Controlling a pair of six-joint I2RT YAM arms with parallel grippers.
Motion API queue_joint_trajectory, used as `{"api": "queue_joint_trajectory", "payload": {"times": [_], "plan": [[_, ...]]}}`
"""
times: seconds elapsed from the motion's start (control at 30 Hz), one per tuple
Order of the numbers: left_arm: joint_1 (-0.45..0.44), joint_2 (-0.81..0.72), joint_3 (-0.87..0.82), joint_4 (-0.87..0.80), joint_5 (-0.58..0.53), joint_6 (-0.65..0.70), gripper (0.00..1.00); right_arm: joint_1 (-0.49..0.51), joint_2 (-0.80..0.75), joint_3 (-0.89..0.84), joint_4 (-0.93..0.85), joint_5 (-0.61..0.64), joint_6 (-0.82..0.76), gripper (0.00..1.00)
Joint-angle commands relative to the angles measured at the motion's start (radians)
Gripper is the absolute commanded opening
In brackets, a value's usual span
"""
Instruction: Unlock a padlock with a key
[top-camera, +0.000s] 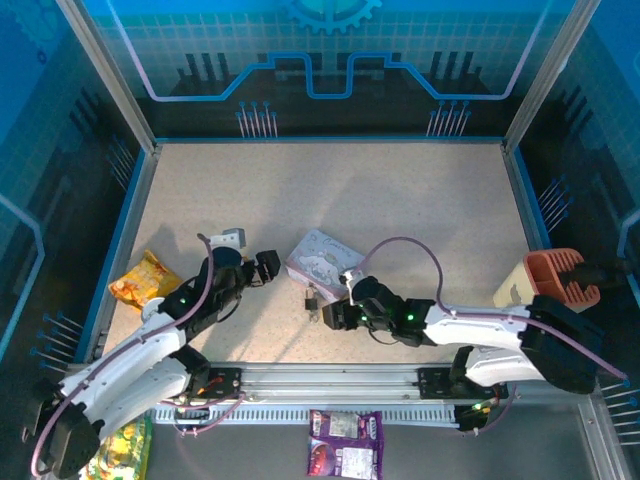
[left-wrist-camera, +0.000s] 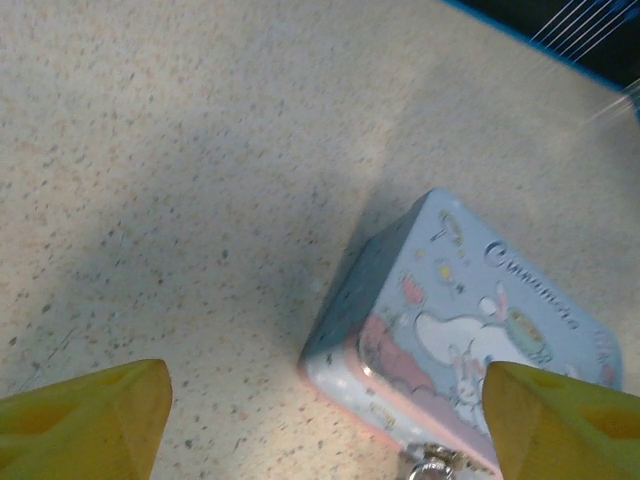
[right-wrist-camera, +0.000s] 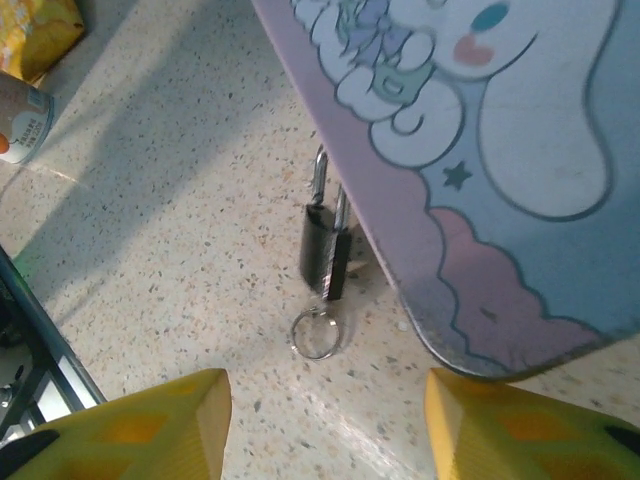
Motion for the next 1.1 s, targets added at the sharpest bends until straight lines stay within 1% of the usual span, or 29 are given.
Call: {"api": "queue_joint_trajectory", "payload": {"times": [0.0,0.07,0.17,0.27,0.37,0.5,0.57,0.63,0.7,0.8,0.87,0.97,1.07], "plan": [[0.040,0.061,0.054,-0.042,0.099,0.035,0.79,0.005,0.070,0.058,0.033,-0.033,0.025,0.55],[0.046,0.110,0.073,-0.043,0.128,0.046,0.77,-0.003,0.104,0.082,0.020,-0.039,0.021,0.55],[0.050,0.143,0.073,-0.013,0.149,0.049,0.78,-0.029,0.133,0.099,0.015,-0.061,0.025,0.55],[0.056,0.168,0.079,0.003,0.139,0.056,0.79,-0.047,0.143,0.109,0.007,-0.071,0.022,0.55],[0.062,0.211,0.099,0.017,0.152,0.069,0.80,-0.066,0.149,0.121,-0.014,-0.062,0.015,0.55],[0.068,0.261,0.126,0.033,0.152,0.083,0.81,-0.102,0.158,0.133,-0.008,-0.084,0.015,0.55],[0.077,0.283,0.145,0.036,0.151,0.086,0.82,-0.100,0.150,0.140,-0.018,-0.058,0.006,0.56],[0.087,0.297,0.160,0.037,0.155,0.086,0.82,-0.105,0.136,0.134,-0.041,0.009,0.016,0.56],[0.092,0.304,0.171,0.038,0.163,0.087,0.82,-0.153,0.108,0.112,-0.044,0.032,0.021,0.56],[0.099,0.306,0.168,0.049,0.173,0.085,0.83,-0.283,0.058,0.061,0.041,-0.051,0.037,0.56],[0.105,0.314,0.166,0.056,0.181,0.082,0.83,-0.330,0.043,0.068,0.038,-0.073,0.021,0.56],[0.112,0.330,0.175,0.052,0.187,0.079,0.83,-0.321,0.022,0.104,-0.030,-0.064,-0.022,0.55],[0.129,0.348,0.189,0.042,0.189,0.078,0.84,-0.253,-0.024,0.091,-0.060,-0.016,-0.027,0.54]]}}
